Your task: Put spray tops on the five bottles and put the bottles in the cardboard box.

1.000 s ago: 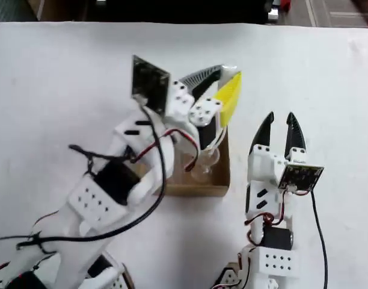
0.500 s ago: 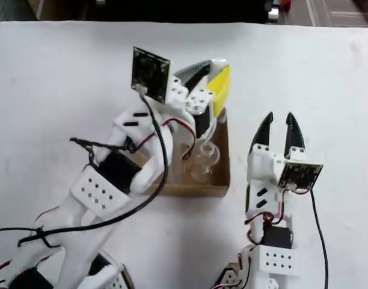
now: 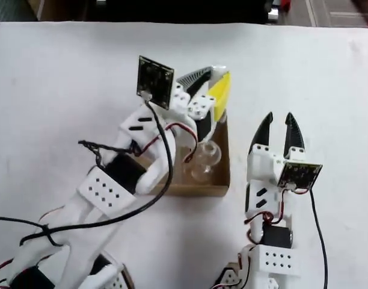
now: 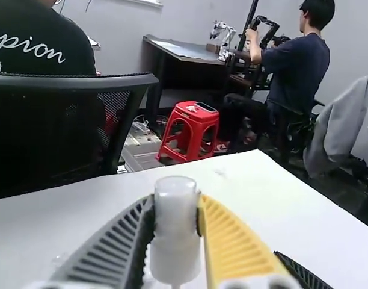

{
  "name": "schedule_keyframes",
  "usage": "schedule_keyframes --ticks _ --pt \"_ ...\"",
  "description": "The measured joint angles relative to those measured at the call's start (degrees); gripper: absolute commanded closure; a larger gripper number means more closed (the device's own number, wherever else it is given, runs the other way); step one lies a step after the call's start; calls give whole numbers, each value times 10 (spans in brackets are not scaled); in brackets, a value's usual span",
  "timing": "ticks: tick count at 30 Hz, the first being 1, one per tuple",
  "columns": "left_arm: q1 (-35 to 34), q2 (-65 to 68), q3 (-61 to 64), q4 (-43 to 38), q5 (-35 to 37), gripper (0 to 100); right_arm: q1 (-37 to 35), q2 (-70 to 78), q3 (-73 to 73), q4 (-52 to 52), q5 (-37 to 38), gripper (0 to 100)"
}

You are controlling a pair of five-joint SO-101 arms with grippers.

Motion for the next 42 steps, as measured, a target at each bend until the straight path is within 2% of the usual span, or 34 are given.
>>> schedule_keyframes --ticks 7,16,30,36,42 --pt "2 -1 -45 68 0 976 0 0 0 0 0 876" --pt "4 -1 -47 70 0 976 0 0 0 0 0 876" --pt "4 -1 -41 39 0 976 0 0 0 0 0 876" --pt "4 0 18 -24 0 976 0 0 0 0 0 876" --pt "6 0 32 -36 0 976 0 0 0 0 0 876"
